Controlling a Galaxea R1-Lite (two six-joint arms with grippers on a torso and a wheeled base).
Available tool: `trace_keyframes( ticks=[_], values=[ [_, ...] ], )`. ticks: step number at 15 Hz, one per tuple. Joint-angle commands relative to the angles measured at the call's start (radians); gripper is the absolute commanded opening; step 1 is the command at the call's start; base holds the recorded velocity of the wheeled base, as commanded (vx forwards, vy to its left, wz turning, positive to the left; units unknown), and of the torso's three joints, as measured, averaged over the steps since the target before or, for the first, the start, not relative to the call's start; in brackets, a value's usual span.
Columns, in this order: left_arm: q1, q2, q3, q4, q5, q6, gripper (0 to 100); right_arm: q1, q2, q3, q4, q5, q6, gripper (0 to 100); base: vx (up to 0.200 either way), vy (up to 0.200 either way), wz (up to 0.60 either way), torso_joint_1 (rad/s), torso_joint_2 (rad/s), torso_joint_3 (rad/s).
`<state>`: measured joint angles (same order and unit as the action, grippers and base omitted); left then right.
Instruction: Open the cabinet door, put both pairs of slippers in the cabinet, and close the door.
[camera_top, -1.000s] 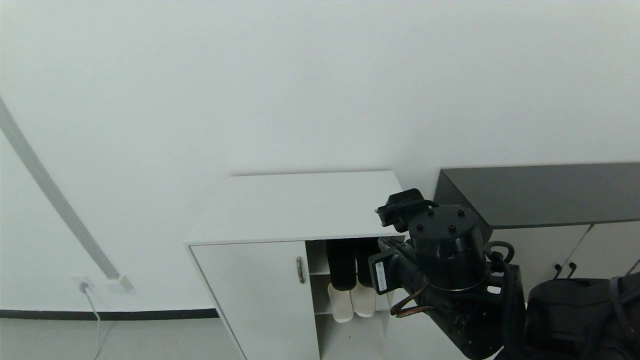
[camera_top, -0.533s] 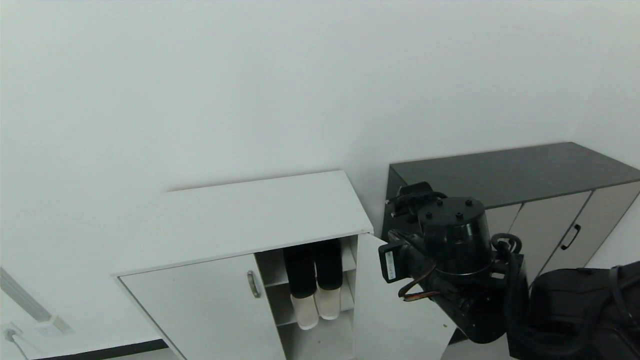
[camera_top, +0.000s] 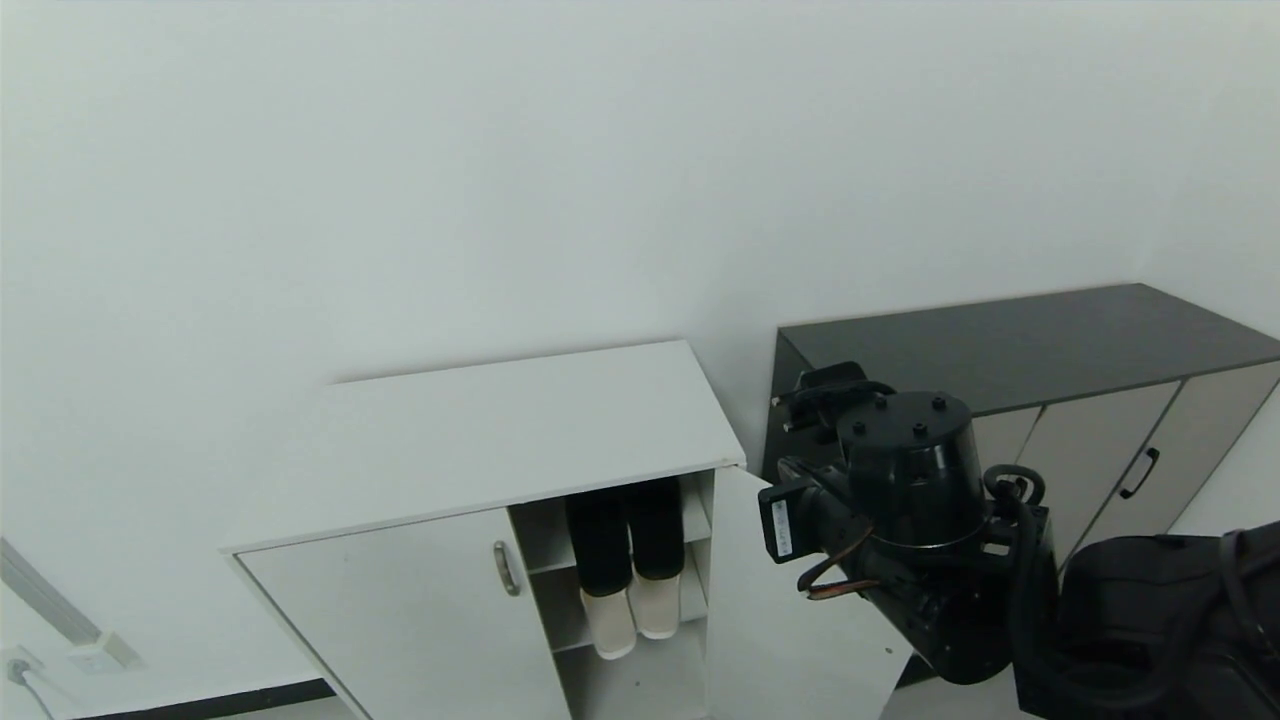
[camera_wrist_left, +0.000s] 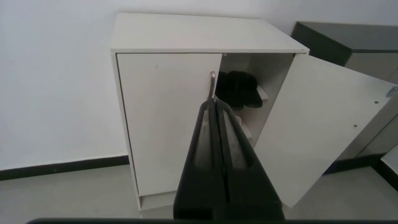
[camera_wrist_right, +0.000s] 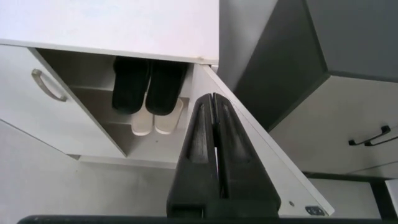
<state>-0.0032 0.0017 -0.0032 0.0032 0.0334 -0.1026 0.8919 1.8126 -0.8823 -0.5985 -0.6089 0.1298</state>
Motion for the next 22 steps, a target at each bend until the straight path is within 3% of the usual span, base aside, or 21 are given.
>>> trace_keyframes(
  ticks=[1, 7, 10, 13, 15, 17, 19, 22],
  values=[
    [0.000, 0.001, 0.000, 0.000, 0.000, 0.000, 0, 0.001, 0.004, 0.002, 0.000, 0.001, 0.001, 0, -0.200, 0.000, 0.00, 0.007, 0.01, -0.012],
    [0.000, 0.001, 0.000, 0.000, 0.000, 0.000, 0, -0.071, 0.002, -0.004, -0.023, 0.001, -0.038, 0, -0.200, 0.000, 0.00, -0.002, 0.00, 0.002],
    [0.000, 0.001, 0.000, 0.000, 0.000, 0.000, 0, -0.131, 0.002, -0.015, -0.029, 0.015, -0.055, 0, 0.000, 0.000, 0.00, 0.000, 0.00, 0.000],
    [0.000, 0.001, 0.000, 0.000, 0.000, 0.000, 0, -0.238, 0.044, -0.066, -0.026, 0.087, -0.056, 0, 0.000, 0.000, 0.00, 0.000, 0.00, 0.000],
    [0.000, 0.000, 0.000, 0.000, 0.000, -0.002, 0, -0.347, 0.113, -0.107, -0.024, 0.235, -0.044, 0, 0.000, 0.000, 0.00, 0.000, 0.00, 0.000],
    [0.000, 0.000, 0.000, 0.000, 0.000, -0.002, 0, -0.438, 0.202, -0.159, -0.026, 0.281, -0.033, 0, 0.000, 0.000, 0.00, 0.000, 0.00, 0.000],
    [0.000, 0.001, 0.000, 0.000, 0.000, -0.002, 0, -0.484, 0.271, -0.204, -0.020, 0.342, 0.010, 0, 0.000, 0.000, 0.00, 0.000, 0.00, 0.000],
    [0.000, 0.000, 0.000, 0.000, 0.000, -0.002, 0, -0.511, 0.330, -0.241, -0.020, 0.350, 0.014, 0, 0.000, 0.000, 0.00, 0.000, 0.00, 0.000]
  ],
)
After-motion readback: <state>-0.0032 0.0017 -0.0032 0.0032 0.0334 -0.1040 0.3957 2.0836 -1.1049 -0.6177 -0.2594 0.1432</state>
